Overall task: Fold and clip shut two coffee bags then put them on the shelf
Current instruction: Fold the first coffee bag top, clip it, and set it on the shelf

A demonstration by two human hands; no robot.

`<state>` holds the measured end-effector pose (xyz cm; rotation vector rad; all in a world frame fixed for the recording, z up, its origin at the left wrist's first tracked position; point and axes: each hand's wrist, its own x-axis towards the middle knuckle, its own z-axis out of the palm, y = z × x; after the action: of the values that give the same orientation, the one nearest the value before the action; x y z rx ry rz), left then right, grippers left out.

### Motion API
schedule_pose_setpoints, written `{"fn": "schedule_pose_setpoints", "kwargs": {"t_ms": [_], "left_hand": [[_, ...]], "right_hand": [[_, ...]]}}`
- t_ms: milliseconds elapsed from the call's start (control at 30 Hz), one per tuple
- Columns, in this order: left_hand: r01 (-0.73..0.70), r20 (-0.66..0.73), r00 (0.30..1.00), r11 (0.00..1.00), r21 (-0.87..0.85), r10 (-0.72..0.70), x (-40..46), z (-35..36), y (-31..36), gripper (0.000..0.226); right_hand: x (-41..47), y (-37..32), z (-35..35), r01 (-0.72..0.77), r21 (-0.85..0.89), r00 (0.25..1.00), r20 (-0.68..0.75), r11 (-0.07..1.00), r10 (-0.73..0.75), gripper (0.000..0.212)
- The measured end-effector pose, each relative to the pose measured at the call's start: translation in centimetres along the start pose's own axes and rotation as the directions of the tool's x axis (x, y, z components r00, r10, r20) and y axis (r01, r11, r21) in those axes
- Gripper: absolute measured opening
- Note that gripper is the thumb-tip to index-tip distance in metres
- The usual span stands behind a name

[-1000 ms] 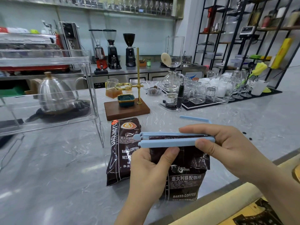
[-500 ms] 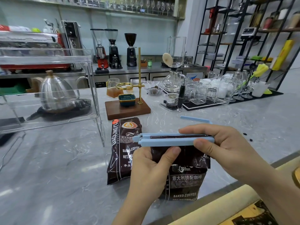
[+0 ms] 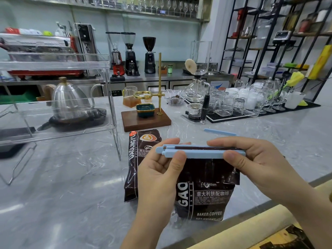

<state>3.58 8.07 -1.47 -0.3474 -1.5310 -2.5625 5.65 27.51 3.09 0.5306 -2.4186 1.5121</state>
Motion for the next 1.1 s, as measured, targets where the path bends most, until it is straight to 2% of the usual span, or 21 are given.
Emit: {"fn": "schedule_pose_setpoints", "kwargs": {"t_ms": [100,400,533,600,700,833,1000,1100], "left_hand": [[0.017,-0.008,1.0,0.999,-0.032,-0.018,-0.17,0.2,0.27,0.038],[-0.011,-0.041,0.999,1.0,-0.015,0.011,-0.14,0.26,0.34,0.03],[-0.027,-0.064,0.998,1.0,-0.007,0.026,-0.24,0.4,0.34,0.026],[-0.031,-0.075,0.997,1.0,-0.006,0.03,-0.27,0.32,0.24,0.021],[-0.052,-0.097,0.994,0.999,-0.007,0.051,-0.39,0.34,0.09,0.019],[-0.096,-0.132,0.986,0.995,0.033,0.099,-0.51,0.54,0.09,0.017],[-0.114,-0.126,0.985,0.992,0.055,0.12,-0.49,0.54,-0.29,0.015],[-0.103,-0.088,0.99,0.993,0.058,0.108,-0.47,0.52,-0.41,0.021]], "right_hand": [[0.03,-0.12,0.06,-0.002,0.02,1.0,-0.015,1.0,0.003,0.022],[-0.22,-0.03,0.05,-0.01,0.014,1.0,-0.022,1.0,0.01,0.021],[-0.3,0.28,0.0,-0.004,0.009,1.0,-0.001,1.0,0.004,0.046],[-0.27,0.33,-0.02,-0.004,0.014,1.0,0.002,1.0,0.004,0.049],[-0.32,0.27,0.07,0.001,0.008,1.0,0.006,1.0,-0.001,0.047],[-0.34,0.07,0.1,-0.002,0.034,1.0,-0.013,0.999,0.002,0.021],[-0.53,-0.28,0.41,0.006,-0.013,0.999,-0.032,1.0,-0.006,0.025],[-0.72,-0.03,0.77,0.002,0.046,0.997,-0.073,0.999,0.002,0.024]]}}
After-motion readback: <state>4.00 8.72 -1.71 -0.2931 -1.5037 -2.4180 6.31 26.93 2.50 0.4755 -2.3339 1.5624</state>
